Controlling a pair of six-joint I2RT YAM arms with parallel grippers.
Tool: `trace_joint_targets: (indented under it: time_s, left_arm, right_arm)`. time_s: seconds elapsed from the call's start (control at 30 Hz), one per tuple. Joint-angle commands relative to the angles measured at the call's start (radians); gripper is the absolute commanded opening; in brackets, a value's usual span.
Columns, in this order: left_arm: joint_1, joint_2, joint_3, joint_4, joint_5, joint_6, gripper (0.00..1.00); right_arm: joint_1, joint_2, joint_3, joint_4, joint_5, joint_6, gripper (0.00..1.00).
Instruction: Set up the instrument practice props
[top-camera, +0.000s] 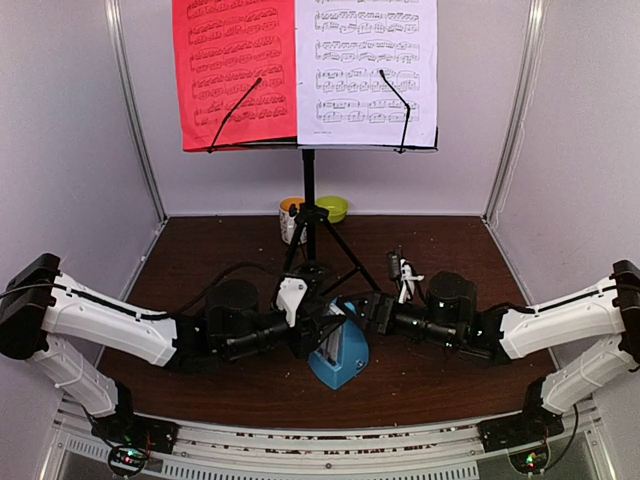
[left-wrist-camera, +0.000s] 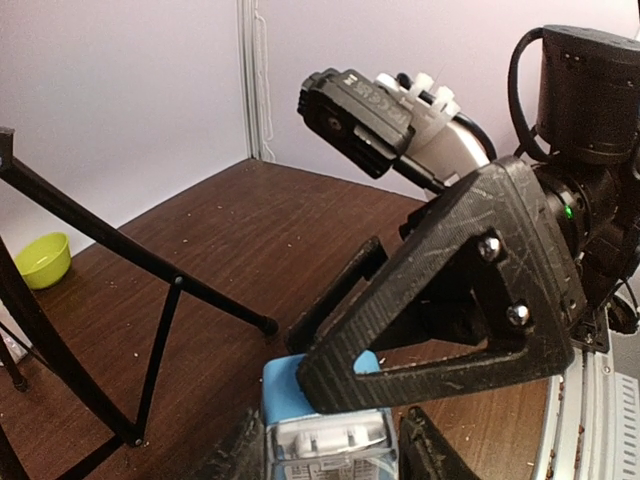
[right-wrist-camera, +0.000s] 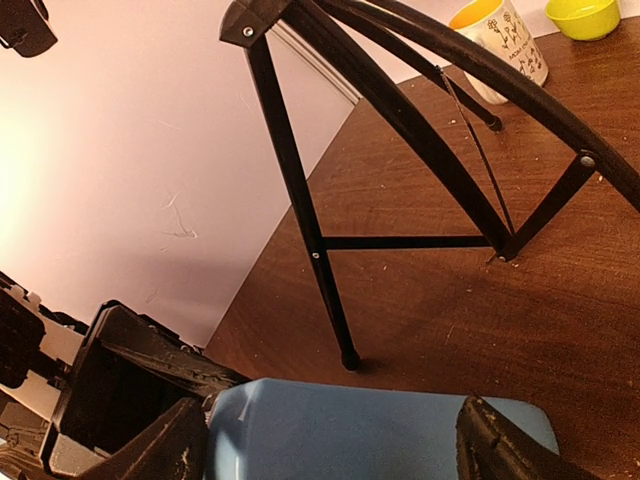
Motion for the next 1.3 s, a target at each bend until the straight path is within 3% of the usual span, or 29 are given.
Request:
trace_joint_targets:
  time_s: [0.0, 0.37, 1.27]
  left_arm:
    - [0.0, -0.024, 0.017, 0.045, 0.01, 0.016, 0.41]
    - [-0.001, -0.088, -0.072, 0.063, 0.011, 0.017, 0.18]
    - [-0.032, -0.108, -0.142, 0.18, 0.064, 0.106, 0.05]
  right_arm:
    - [-0.001, 0.041, -0.037, -0.122, 0.03, -0.014, 0.86]
    - [-0.001, 0.053, -0.088, -0.107, 0.055, -0.008, 0.84]
    - [-0.013, 0.095, -0.149, -0.069, 0.08, -0.007, 0.82]
